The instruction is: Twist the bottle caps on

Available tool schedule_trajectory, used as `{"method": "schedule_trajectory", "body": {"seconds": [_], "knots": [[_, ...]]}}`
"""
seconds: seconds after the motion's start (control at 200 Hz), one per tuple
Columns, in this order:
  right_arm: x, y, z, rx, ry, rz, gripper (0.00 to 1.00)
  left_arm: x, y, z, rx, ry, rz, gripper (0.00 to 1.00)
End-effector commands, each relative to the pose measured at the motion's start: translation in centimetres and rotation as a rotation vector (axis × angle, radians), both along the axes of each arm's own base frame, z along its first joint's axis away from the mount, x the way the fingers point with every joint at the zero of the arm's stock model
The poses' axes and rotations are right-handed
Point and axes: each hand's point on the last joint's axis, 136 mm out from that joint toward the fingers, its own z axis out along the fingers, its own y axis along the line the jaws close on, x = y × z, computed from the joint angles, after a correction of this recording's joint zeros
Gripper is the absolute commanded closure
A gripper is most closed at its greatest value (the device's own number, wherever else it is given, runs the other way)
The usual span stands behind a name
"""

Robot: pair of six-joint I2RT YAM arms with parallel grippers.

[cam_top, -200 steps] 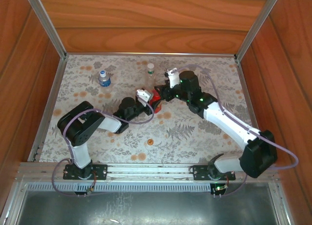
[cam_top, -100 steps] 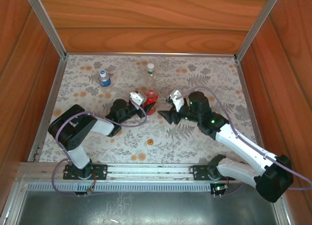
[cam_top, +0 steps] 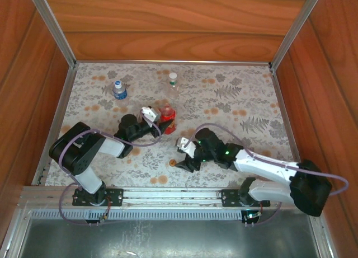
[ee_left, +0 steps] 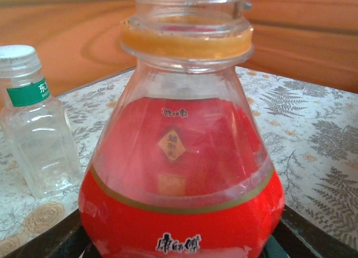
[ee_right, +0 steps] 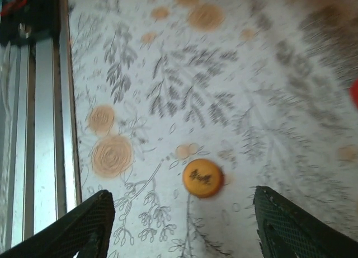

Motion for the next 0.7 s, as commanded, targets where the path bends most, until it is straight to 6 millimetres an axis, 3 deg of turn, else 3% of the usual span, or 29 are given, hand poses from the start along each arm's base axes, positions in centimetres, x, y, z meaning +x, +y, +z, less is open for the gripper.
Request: {"method": "schedule_trajectory", "body": {"seconds": [0.0, 0.135, 0.31, 0.695], "knots": [[-0.5, 0.9, -1.0, 0.001, -0.041, 0.071, 0.36, -0.5, 0.2, 0.2, -0.013, 0.008, -0.026, 0.38], [-0.4, 1.3, -3.2, -0.042, -0.021, 0.075, 0.49, -0.9, 0.2, 0.1, -0.02, 0.021, -0.058, 0.38], [0.0, 1.8, -5.4, -0.098, -0.033, 0.072, 0.49, -1.0, 0.2, -0.3, -0.023, 0.04, -0.075, 0.38], [1.0, 2.4, -7.2, -0.156, -0.055, 0.034, 0.47, -0.9, 0.2, -0.5, -0.022, 0.047, -0.078, 0.38]]}}
